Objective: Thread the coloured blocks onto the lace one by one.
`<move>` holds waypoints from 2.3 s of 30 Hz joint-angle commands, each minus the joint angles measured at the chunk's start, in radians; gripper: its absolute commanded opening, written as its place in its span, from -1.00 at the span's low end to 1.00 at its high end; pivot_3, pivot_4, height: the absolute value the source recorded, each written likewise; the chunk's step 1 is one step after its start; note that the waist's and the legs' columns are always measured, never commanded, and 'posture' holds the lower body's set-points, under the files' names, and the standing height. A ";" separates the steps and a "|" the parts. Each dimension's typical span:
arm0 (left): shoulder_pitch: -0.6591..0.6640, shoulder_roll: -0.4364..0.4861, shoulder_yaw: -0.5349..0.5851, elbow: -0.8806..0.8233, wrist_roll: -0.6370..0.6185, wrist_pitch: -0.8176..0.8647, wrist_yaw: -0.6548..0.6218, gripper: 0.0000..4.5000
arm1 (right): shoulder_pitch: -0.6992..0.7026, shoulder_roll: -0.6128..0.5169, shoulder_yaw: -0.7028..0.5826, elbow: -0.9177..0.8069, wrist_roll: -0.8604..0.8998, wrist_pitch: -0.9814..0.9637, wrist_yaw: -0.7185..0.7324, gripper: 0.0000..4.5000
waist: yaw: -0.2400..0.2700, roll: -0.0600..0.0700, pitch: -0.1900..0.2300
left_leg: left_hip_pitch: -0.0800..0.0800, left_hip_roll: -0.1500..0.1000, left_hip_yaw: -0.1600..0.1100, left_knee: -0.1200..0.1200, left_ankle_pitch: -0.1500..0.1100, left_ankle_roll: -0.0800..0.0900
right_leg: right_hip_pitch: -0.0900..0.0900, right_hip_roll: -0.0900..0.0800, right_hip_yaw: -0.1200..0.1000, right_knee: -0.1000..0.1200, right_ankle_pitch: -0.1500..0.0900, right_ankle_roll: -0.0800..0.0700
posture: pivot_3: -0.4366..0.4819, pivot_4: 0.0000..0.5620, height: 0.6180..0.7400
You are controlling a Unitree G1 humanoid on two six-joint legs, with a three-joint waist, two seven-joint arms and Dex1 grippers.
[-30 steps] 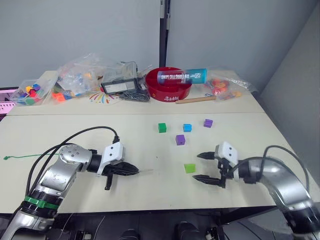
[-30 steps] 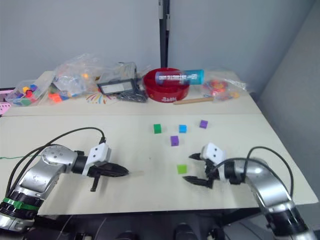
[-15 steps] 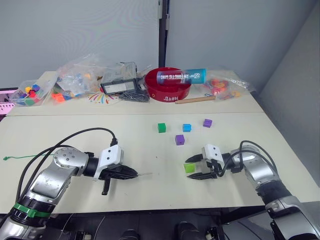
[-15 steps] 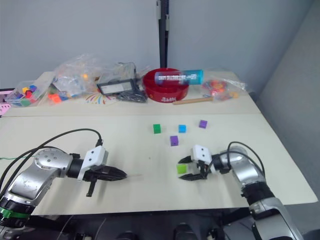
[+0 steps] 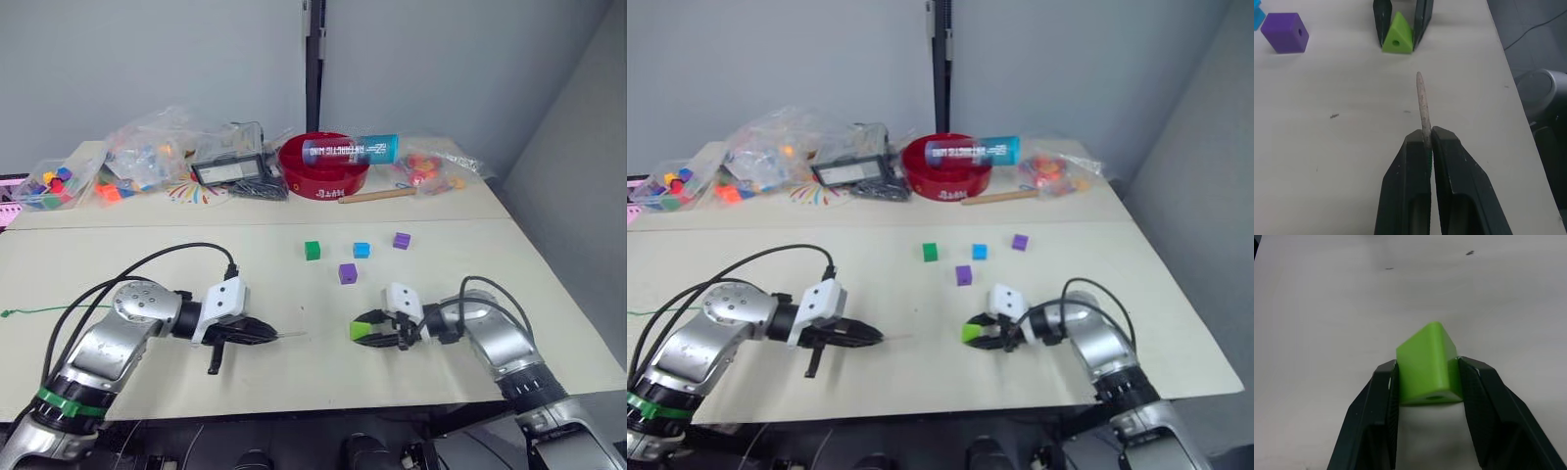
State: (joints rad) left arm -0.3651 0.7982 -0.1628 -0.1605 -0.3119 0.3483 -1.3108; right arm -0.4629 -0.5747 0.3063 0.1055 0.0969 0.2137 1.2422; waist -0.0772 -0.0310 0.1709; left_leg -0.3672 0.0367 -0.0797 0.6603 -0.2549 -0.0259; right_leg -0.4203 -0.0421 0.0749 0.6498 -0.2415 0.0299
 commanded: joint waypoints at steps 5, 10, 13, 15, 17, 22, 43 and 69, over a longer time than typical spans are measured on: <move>-0.080 -0.052 -0.106 0.109 0.108 -0.079 0.007 -1.00 | 0.003 0.049 0.135 -0.063 -0.113 0.131 -0.070 -0.42 | 0.003 0.000 0.000 | 0.000 0.000 0.000 0.000 0.000 0.000 | 0.000 0.000 0.000 0.000 0.000 0.000 | -0.05 -0.47 1.00; -0.112 -0.095 -0.136 0.135 0.144 -0.087 0.027 -1.00 | 0.009 0.045 0.149 -0.086 -0.116 0.166 -0.075 -0.42 | 0.006 0.000 0.000 | 0.000 0.000 0.000 0.000 0.000 0.000 | 0.001 0.000 0.000 -0.001 0.000 0.000 | -0.05 -0.47 1.00; -0.121 -0.105 -0.138 0.133 0.150 -0.084 0.029 -1.00 | 0.008 0.045 0.154 -0.089 -0.120 0.173 -0.079 -0.42 | 0.005 0.000 0.000 | 0.000 0.000 0.000 0.000 0.000 0.000 | 0.000 0.000 0.000 0.000 0.000 0.000 | -0.05 -0.47 1.00; -0.126 -0.112 -0.140 0.125 0.149 -0.081 0.029 -1.00 | 0.005 0.049 0.155 -0.093 -0.119 0.183 -0.084 -0.42 | 0.005 0.000 0.000 | 0.000 0.000 0.000 0.000 0.000 0.000 | 0.001 0.000 0.000 0.000 0.000 0.000 | -0.05 -0.47 1.00; -0.131 -0.119 -0.138 0.118 0.146 -0.076 0.032 -1.00 | 0.006 0.053 0.158 -0.099 -0.118 0.191 -0.089 -0.42 | 0.005 0.000 0.000 | 0.000 0.000 0.000 0.000 0.000 0.000 | 0.001 0.000 0.000 -0.001 0.000 0.000 | -0.05 -0.47 1.00; -0.137 -0.127 -0.134 0.107 0.144 -0.066 0.035 -1.00 | 0.010 0.054 0.160 -0.106 -0.117 0.201 -0.098 -0.42 | 0.005 0.000 -0.001 | 0.000 0.000 0.000 0.000 0.000 0.000 | 0.001 0.000 0.000 0.000 0.000 0.000 | -0.05 -0.47 1.00; -0.139 -0.144 -0.145 0.050 0.135 -0.029 0.044 -1.00 | 0.024 0.039 0.169 -0.152 -0.117 0.244 -0.108 -0.42 | 0.006 0.000 -0.001 | 0.000 0.000 0.000 0.000 0.000 0.000 | 0.001 0.000 0.000 -0.001 0.000 0.000 | -0.05 -0.47 1.00; -0.121 -0.254 -0.219 0.108 0.171 -0.024 0.023 -1.00 | 0.040 0.084 0.173 -0.214 -0.113 0.336 -0.167 -0.42 | 0.015 0.002 -0.008 | 0.016 -0.001 0.000 -0.001 -0.002 0.003 | 0.020 -0.001 -0.001 -0.006 -0.007 0.009 | -0.05 -0.47 1.00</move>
State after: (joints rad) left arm -0.4960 0.5658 -0.3358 -0.0216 -0.1149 0.3489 -1.2499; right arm -0.4539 -0.5138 0.3972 -0.1347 0.0014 0.5316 1.0872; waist -0.0620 -0.0289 0.1626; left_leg -0.3522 0.0362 -0.0800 0.6595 -0.2571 -0.0227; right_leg -0.4017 -0.0429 0.0744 0.6444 -0.2481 0.0389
